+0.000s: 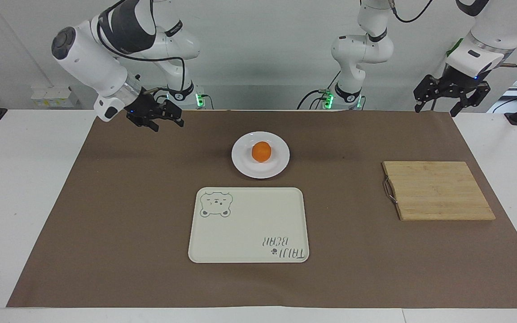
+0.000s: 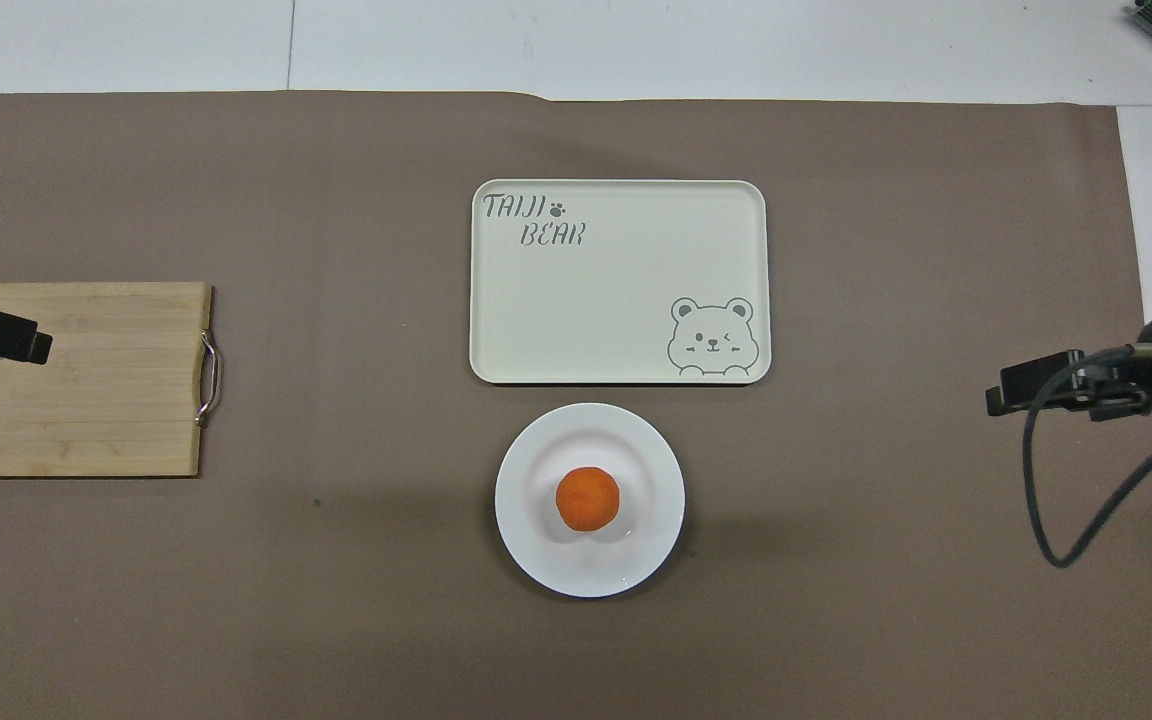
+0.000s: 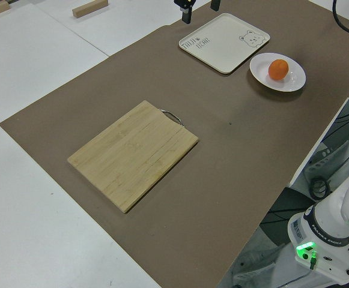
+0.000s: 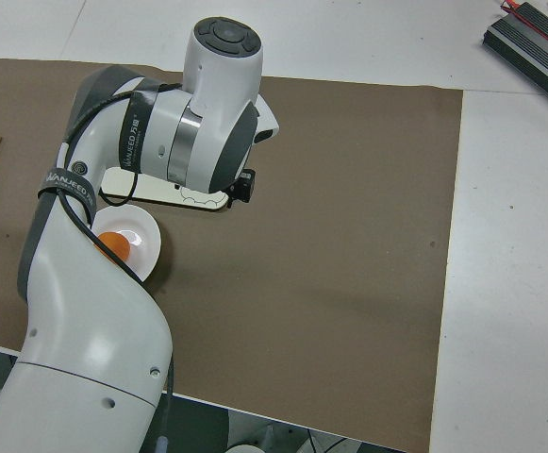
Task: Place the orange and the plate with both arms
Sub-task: 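Reach the right gripper to the plate rim and grip it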
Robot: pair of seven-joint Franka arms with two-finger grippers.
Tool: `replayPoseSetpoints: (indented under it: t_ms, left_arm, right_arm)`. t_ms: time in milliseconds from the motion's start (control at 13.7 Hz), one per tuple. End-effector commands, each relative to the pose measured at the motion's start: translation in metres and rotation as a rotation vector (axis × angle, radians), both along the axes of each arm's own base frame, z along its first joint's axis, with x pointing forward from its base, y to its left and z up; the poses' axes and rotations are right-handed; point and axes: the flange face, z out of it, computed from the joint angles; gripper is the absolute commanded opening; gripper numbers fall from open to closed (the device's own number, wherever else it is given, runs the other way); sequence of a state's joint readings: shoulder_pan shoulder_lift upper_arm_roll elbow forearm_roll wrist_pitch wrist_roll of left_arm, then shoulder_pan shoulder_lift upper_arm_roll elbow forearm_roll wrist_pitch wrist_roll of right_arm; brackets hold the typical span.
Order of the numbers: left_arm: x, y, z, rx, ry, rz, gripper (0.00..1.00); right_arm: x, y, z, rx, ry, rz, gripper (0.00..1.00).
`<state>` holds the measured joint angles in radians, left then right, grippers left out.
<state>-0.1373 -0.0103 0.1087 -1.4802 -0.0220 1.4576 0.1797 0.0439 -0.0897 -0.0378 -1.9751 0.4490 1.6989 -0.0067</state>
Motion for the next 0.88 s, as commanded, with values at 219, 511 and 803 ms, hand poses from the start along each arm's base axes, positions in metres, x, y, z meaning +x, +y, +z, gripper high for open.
replayPoseSetpoints:
  t_ms: [219, 511, 803]
  left_arm:
    - [-0.005, 0.004, 0.005, 0.007, 0.003, 0.006, 1.00]
    - [-0.004, 0.003, 0.004, 0.007, 0.004, 0.005, 1.00]
    - [-0.004, 0.003, 0.004, 0.007, 0.004, 0.005, 1.00]
  right_arm:
    - [-0.021, 0.028, -0.076, 0.219, -0.083, 0.041, 1.00]
    - [-0.041, 0.038, -0.131, 0.363, -0.131, 0.022, 1.00]
    - [-0.056, 0.040, -0.175, 0.499, -0.182, 0.017, 1.00]
